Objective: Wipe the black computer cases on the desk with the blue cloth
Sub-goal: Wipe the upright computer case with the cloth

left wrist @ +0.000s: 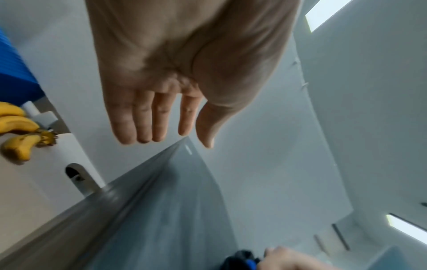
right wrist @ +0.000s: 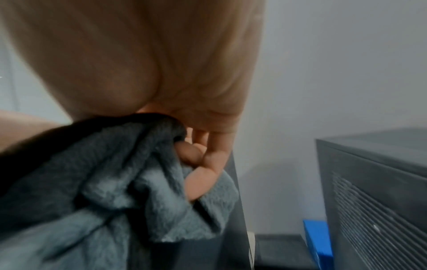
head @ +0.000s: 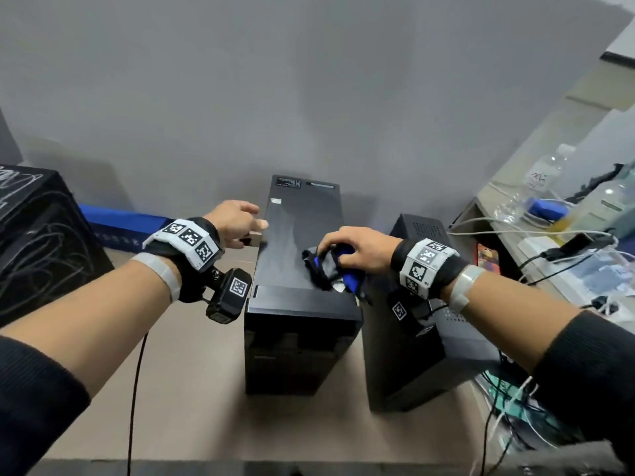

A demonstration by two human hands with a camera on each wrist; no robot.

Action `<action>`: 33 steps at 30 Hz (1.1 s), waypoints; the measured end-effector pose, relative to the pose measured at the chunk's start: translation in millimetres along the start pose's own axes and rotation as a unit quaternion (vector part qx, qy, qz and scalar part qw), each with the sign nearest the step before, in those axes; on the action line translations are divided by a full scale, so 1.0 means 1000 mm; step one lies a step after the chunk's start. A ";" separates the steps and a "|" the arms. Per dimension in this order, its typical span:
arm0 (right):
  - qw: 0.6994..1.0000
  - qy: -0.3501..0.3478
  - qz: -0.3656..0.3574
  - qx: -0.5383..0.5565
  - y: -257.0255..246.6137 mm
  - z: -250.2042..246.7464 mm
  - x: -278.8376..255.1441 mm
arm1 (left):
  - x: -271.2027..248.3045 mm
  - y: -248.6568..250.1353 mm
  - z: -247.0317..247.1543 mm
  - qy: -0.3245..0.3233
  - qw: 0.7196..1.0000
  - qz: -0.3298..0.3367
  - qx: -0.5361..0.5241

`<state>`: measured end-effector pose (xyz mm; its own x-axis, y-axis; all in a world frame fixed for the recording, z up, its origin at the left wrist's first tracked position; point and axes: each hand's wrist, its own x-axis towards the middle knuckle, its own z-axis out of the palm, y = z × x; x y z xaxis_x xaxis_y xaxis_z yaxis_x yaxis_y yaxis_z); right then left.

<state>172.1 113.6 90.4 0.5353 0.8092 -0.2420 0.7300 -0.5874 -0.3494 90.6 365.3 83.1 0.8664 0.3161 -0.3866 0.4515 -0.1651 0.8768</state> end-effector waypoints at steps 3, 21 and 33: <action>0.993 0.065 0.033 0.092 -0.002 0.018 -0.029 | -0.023 0.004 0.003 0.048 0.995 0.086 0.001; 0.797 0.369 0.167 0.447 -0.042 0.139 -0.106 | -0.119 -0.017 0.081 -0.012 0.981 0.189 0.042; 0.916 0.304 0.132 0.226 -0.063 0.081 -0.134 | -0.120 -0.015 0.103 0.101 0.972 0.206 -0.049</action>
<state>19.8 42.5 71.5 0.9054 0.4047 0.1285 0.3648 -0.5868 -0.7229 1.7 234.0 86.7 0.9052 0.4211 0.0581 0.0443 -0.2293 0.9723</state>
